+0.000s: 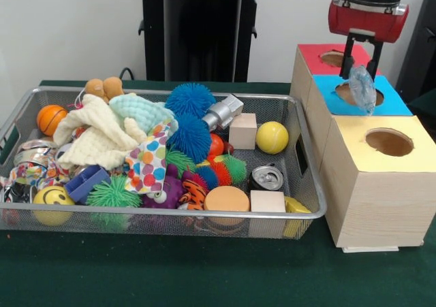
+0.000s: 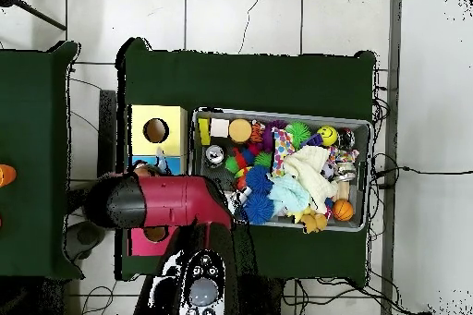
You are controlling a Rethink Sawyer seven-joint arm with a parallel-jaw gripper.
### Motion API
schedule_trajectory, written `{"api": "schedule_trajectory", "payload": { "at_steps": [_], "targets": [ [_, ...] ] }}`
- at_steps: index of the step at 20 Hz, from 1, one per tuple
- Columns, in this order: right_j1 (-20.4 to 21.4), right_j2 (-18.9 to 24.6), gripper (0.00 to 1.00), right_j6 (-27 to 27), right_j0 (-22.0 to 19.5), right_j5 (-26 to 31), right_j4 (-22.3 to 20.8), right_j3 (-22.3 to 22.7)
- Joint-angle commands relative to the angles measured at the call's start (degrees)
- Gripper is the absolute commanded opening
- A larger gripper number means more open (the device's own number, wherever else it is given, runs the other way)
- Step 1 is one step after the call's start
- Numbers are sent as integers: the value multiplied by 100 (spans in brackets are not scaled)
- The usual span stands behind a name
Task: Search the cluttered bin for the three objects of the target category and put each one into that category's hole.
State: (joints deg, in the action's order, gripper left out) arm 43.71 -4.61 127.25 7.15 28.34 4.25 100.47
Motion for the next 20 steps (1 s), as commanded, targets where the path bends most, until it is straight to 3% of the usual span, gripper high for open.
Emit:
{"api": "schedule_trajectory", "payload": {
  "at_steps": [1, 11, 20],
  "targets": [
    [-153, 584, 0, 123, 42, -417, -345, 526],
    [-124, 450, 0, 277, 92, -577, -342, 1022],
    [32, 497, 0, 49, -216, -971, -514, 1540]
  ]
}}
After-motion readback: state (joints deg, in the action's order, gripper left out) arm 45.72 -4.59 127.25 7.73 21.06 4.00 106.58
